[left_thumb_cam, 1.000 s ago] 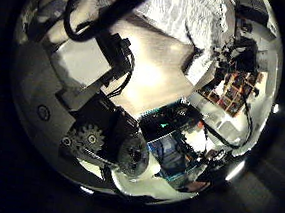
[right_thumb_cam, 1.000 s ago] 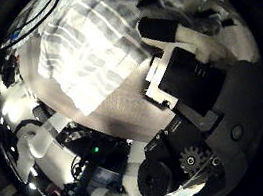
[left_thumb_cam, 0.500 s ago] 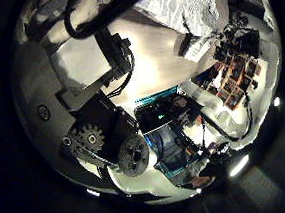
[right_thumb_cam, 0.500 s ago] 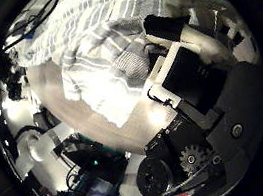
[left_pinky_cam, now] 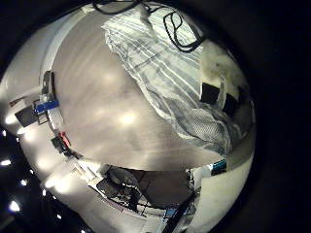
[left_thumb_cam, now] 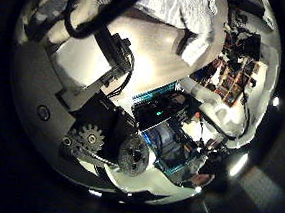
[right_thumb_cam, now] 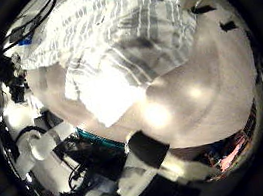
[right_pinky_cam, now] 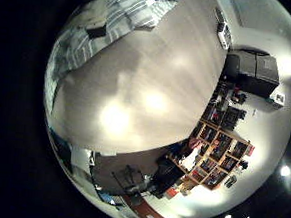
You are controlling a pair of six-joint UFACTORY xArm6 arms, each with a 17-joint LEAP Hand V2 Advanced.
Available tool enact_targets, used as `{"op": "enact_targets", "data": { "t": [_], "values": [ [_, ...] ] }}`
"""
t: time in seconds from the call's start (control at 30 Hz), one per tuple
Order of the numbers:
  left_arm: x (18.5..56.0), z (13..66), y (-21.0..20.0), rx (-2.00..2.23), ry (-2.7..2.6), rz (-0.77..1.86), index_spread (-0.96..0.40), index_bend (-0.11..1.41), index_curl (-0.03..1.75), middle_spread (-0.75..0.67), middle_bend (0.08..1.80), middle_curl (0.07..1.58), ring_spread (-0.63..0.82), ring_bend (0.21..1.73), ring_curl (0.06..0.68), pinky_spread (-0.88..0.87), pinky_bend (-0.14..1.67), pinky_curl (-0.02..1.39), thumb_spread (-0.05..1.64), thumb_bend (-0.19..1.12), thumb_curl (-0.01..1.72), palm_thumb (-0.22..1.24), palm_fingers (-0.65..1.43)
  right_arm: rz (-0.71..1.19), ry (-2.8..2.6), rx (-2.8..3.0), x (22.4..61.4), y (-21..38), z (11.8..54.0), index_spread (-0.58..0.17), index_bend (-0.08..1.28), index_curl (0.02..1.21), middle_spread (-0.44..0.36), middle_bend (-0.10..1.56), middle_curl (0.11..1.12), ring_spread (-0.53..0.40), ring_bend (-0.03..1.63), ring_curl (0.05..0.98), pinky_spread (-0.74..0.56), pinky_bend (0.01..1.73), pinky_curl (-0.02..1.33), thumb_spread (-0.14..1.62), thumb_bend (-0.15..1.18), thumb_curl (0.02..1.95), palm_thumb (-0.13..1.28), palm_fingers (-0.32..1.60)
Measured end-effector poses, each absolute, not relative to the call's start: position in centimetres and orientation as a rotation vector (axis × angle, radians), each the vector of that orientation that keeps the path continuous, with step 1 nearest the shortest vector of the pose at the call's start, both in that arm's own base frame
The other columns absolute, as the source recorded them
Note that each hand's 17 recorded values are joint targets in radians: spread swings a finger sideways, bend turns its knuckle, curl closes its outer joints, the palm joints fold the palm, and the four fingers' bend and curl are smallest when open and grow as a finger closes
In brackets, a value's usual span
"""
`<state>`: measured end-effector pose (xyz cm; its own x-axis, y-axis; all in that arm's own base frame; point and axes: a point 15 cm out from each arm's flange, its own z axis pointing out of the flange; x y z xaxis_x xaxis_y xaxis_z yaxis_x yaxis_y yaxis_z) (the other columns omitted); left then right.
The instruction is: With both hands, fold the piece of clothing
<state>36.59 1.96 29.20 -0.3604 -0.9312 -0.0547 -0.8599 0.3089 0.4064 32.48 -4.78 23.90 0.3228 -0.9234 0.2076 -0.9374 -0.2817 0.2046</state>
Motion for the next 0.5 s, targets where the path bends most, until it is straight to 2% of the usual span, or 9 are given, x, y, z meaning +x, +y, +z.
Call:
{"op": "enact_targets", "data": {
  "t": [0.23,0.5],
  "values": [
    [36.6,28.9,1.9,1.653,-2.372,-0.562,-0.58,0.19,1.59,-0.63,0.84,1.11,-0.48,1.26,0.512,-0.70,0.86,0.72,1.09,-0.01,0.59,0.81,1.07,0.045,-1.627,2.346,32.4,-2.8,22.9,-0.383,0.24,0.46,-0.149,0.57,0.48,-0.173,0.90,0.360,0.06,1.09,0.33,0.98,-0.04,0.33,0.29,0.07],
    [36.4,28.2,2.0,1.649,-2.352,-0.574,-0.56,0.19,1.59,-0.63,0.83,1.11,-0.48,1.26,0.513,-0.71,0.85,0.73,1.09,-0.01,0.59,0.81,1.07,-0.014,-1.557,2.402,32.5,0.3,18.7,-0.370,0.20,0.42,-0.123,0.51,0.44,-0.128,0.83,0.319,0.21,0.98,0.26,0.97,-0.03,0.32,0.28,0.14]
  ]
}}
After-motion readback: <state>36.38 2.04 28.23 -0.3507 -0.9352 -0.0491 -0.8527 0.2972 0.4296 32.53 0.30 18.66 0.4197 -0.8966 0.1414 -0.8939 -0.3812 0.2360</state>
